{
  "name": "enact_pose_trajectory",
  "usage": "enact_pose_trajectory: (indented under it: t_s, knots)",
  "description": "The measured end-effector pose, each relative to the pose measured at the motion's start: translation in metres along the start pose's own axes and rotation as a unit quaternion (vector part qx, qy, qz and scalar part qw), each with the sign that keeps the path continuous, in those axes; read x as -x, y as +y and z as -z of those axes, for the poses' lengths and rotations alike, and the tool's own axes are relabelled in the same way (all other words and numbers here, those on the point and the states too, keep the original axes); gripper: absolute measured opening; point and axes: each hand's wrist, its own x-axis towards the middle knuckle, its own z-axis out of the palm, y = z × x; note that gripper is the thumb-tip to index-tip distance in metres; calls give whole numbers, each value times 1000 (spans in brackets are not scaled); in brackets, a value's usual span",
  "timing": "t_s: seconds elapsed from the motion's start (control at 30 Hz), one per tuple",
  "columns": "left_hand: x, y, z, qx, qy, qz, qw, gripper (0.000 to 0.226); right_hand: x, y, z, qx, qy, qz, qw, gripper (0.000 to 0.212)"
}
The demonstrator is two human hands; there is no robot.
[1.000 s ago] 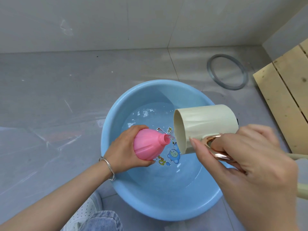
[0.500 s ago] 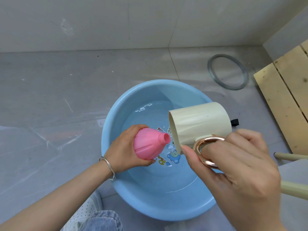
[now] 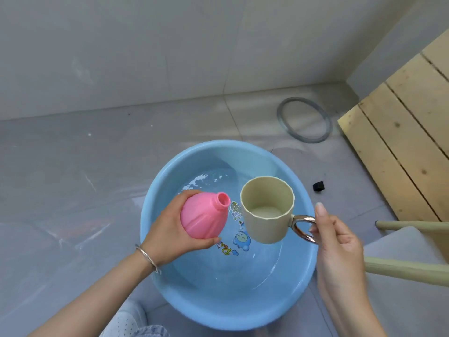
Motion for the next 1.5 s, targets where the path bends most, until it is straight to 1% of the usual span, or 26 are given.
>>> enact_pose_trajectory:
  t_s: [0.07,0.13,0.17,0.23,0.33,0.43,0.53,0.63,0.77,0.87,1.07,1.2,1.33,1.4,1.5]
  knots:
    - [-6,20,5,11,1,-15,1000,88,4,-6,5,-55,-10,-16,998,62]
    - [-8,42,12,26,8,-23,999,86,11,-19,10,-104,-23,-25,994,62]
    - [-9,62,19,31,10,-40,999,85,16,-37,17,-128,-26,-18,991,57]
    - [-9,80,26,52,18,-47,997,83,22,-55,22,-174,-37,-16,984,44]
    - [-7,124,41,65,25,-64,995,85,34,-100,36,-224,-46,11,973,38]
    - [-2,174,56,71,27,-90,993,84,46,-145,59,-248,-34,60,966,33]
    - [5,218,61,93,23,-105,990,80,53,-179,87,-247,-16,101,964,35]
    - [16,260,55,95,14,-129,987,81,54,-197,124,-258,49,126,957,26]
    - [27,298,37,112,0,-146,983,82,35,-192,168,-249,130,151,948,20]
    - [34,318,21,115,-17,-154,981,83,22,-180,187,-232,166,136,949,22]
    - [51,344,-13,101,-53,-164,980,81,11,-146,212,-216,223,98,946,33]
    - [61,357,-30,100,-75,-175,977,81,10,-138,218,-206,233,75,948,37]
    - [70,368,-41,93,-77,-180,976,82,12,-136,222,-188,231,60,953,37]
    - [73,372,-45,87,-76,-183,976,83,13,-136,225,-169,223,53,959,30]
    - [79,379,-52,84,-83,-182,976,86,19,-139,233,-127,214,66,966,10]
